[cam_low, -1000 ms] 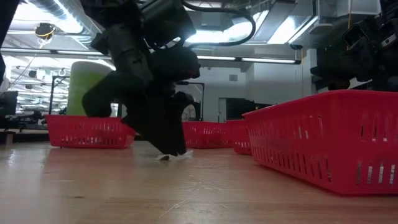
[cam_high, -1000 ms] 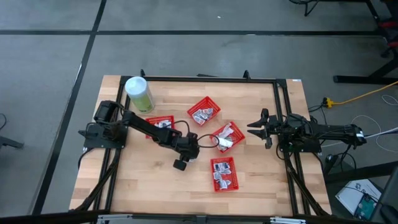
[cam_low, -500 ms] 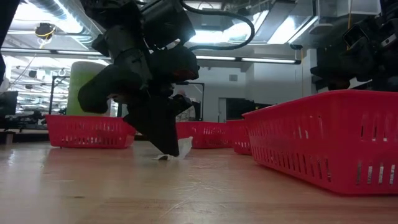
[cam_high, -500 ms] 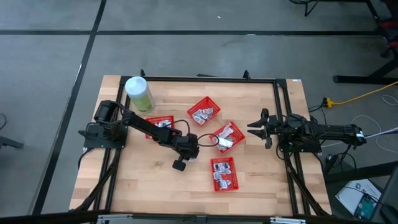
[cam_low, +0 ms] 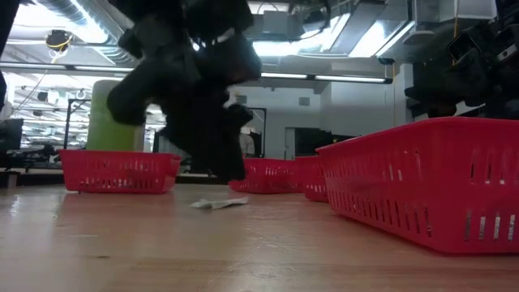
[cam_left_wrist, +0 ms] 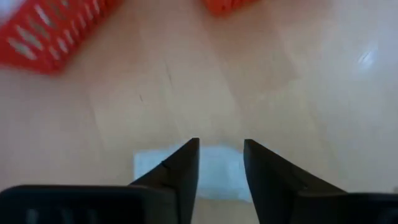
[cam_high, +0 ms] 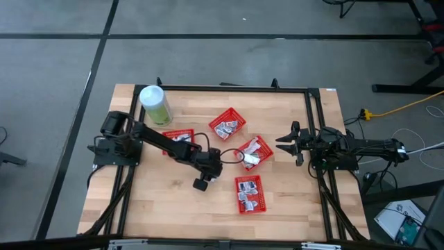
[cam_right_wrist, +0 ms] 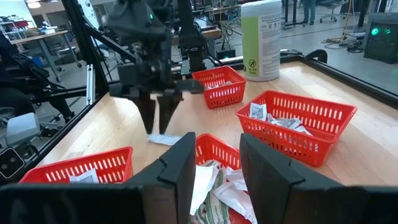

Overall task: Pick & Place First Aid Supplies
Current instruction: Put the green bandage into the red container

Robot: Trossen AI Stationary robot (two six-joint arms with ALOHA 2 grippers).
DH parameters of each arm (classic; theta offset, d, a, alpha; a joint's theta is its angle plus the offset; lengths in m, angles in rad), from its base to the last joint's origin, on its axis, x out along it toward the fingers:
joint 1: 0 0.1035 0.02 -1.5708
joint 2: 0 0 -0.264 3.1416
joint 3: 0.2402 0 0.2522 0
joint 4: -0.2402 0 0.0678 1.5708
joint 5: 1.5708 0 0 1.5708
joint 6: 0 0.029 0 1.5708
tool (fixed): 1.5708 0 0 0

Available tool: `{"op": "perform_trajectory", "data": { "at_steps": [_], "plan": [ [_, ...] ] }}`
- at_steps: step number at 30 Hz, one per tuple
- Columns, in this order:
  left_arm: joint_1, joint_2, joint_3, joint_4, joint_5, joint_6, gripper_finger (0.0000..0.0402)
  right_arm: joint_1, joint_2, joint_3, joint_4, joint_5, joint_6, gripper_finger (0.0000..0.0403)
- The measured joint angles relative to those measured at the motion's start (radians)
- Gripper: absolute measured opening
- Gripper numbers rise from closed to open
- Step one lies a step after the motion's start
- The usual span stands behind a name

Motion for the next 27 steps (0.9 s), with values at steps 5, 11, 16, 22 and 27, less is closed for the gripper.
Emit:
{"op": "perform_trajectory", "data": {
  "at_steps": [5,11,16,22,27],
  "plan": [
    [0.001,-0.041,0.005,0.002,-0.028,0.014,0.0141,0.0,0.0,0.0,0.0,0.0,0.0,0.0126],
    [0.028,-0.032,0.005,-0.03,-0.057,0.002,0.0154,0.0,0.0,0.0,0.0,0.0,0.0,0.0126],
    [0.063,-0.032,0.006,-0.031,-0.042,-0.018,0.0164,0.0,0.0,0.0,0.0,0.0,0.0,0.0126],
    [0.083,-0.007,0.001,-0.017,-0.009,-0.035,0.0172,0.0,0.0,0.0,0.0,0.0,0.0,0.0126],
    [0.082,0.048,0.001,0.01,-0.009,-0.035,0.0169,0.0,0.0,0.0,0.0,0.0,0.0,0.0126]
  ]
}}
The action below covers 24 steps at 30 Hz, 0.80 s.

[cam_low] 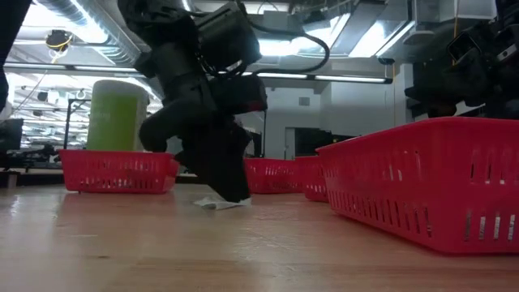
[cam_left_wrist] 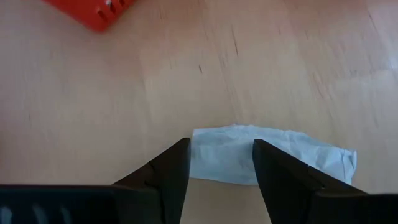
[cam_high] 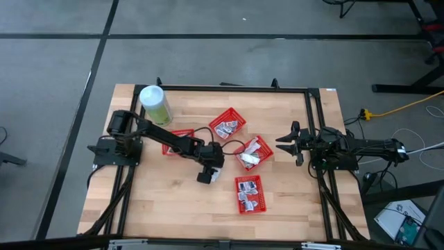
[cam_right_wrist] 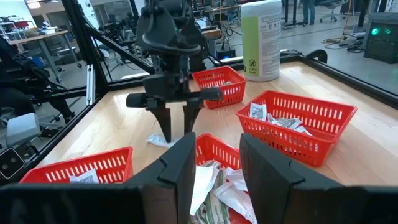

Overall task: Pick & Place First Aid Supplies
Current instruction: Put the green bandage into the red container

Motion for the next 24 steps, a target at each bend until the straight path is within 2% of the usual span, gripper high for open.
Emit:
{"op": "perform_trajectory", "data": {
  "at_steps": [8,12,19,24],
  "plan": [
    [0.0,0.03,0.003,0.026,0.0,-0.001,0.0159,0.0,0.0,0.0,0.0,0.0,0.0,0.0126],
    [-0.002,0.028,0.003,0.018,0.012,0.0,0.0115,0.0,0.0,0.0,0.0,0.0,0.0,0.0126],
    [-0.002,0.03,0.002,0.023,0.051,0.002,0.0018,0.0,0.0,0.0,0.0,0.0,0.001,0.0126],
    [-0.002,0.027,0.003,0.031,0.052,0.002,0.0007,0.0,0.0,0.0,0.0,0.0,0.0,0.0126]
  ]
}}
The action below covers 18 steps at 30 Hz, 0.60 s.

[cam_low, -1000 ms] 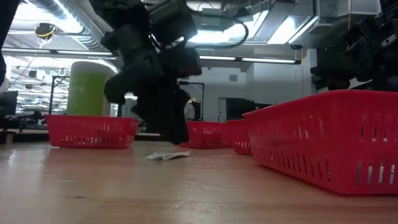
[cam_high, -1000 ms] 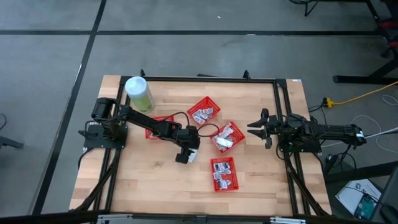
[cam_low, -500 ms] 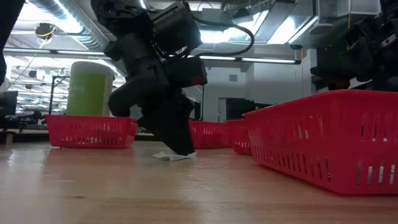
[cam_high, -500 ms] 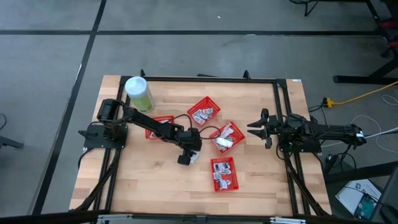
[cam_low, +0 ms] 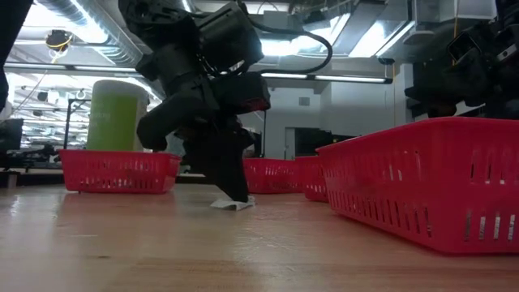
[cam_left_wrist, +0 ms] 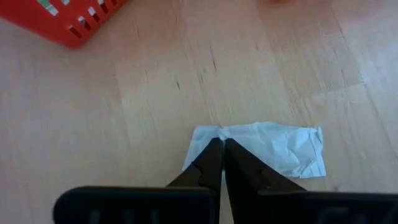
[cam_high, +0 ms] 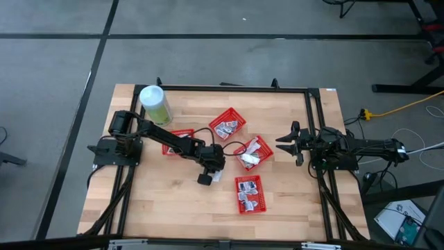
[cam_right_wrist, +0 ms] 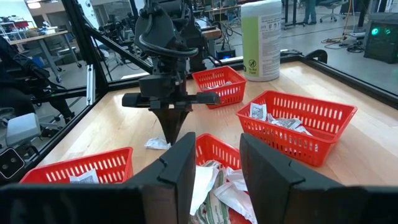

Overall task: Pick & Place First Aid Supplies
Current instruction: Put the green bandage into the red container

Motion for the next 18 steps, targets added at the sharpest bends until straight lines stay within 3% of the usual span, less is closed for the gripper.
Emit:
{"op": "perform_trajectory", "data": {
  "at_steps": [13,18],
  "plan": [
    [0.001,-0.088,0.06,-0.02,-0.025,0.062,0.0003,0.0,0.0,0.0,0.0,0.0,0.0,0.0126],
    [0.0,-0.158,0.079,-0.002,-0.147,0.137,0.0002,0.0,0.0,0.0,0.0,0.0,0.0,0.0126]
  ]
}}
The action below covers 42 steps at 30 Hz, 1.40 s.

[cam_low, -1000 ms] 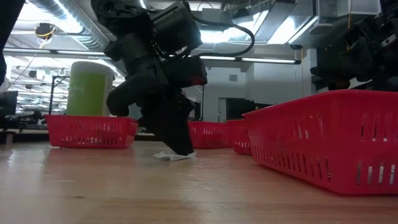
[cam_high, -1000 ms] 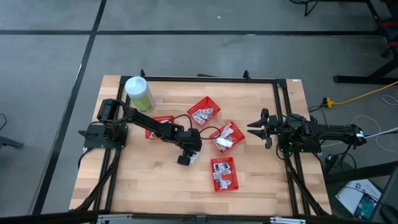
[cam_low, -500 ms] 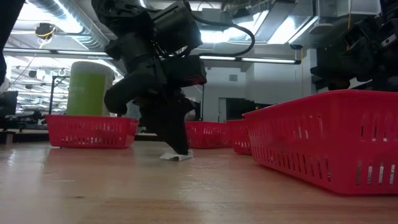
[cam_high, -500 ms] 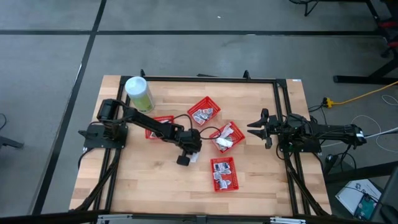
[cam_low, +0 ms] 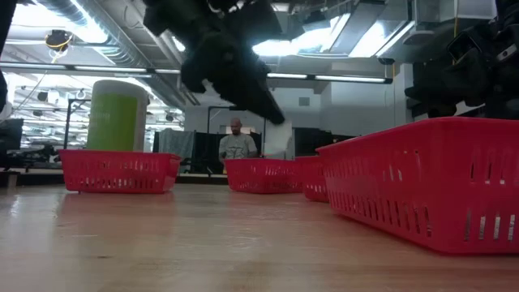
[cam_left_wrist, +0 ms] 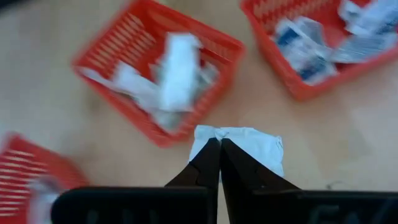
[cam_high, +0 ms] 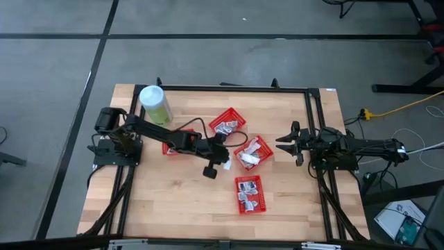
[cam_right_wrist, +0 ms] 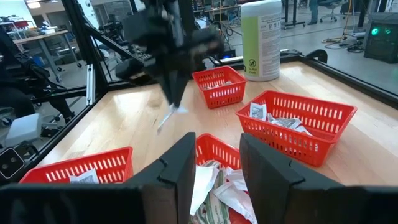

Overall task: Pick & Place First Aid Supplies
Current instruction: Put the green bandage into the red container

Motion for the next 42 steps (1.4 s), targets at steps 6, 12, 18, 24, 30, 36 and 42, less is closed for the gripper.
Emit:
{"op": "perform_trajectory", "data": {
  "at_steps": [6,12,18,24,30,36,42],
  "plan": [
    [0.001,-0.057,0.006,0.097,-0.139,0.117,0.0004,0.0,0.0,0.0,0.0,0.0,0.0,0.0126],
    [0.001,-0.065,0.006,0.26,-0.179,0.247,0.0004,0.0,0.0,0.0,0.0,0.0,0.0,0.0126],
    [0.001,-0.03,0.006,0.458,-0.106,0.365,0.0003,0.0,0.0,0.0,0.0,0.0,0.001,0.0126],
    [0.002,0.023,0.006,0.574,-0.089,0.47,0.0006,0.0,0.0,0.0,0.0,0.0,0.001,0.0126],
    [0.02,0.07,0.006,0.577,-0.1,0.5,0.0003,0.0,0.0,0.0,0.0,0.0,0.001,0.0126],
    [0.046,0.127,0.006,0.57,-0.127,0.532,0.0007,0.0,0.0,0.0,0.0,0.0,0.0,0.0126],
    [0.057,0.151,0.006,0.569,-0.133,0.536,0.0005,0.0,0.0,0.0,0.0,0.0,0.001,0.0126]
  ]
}}
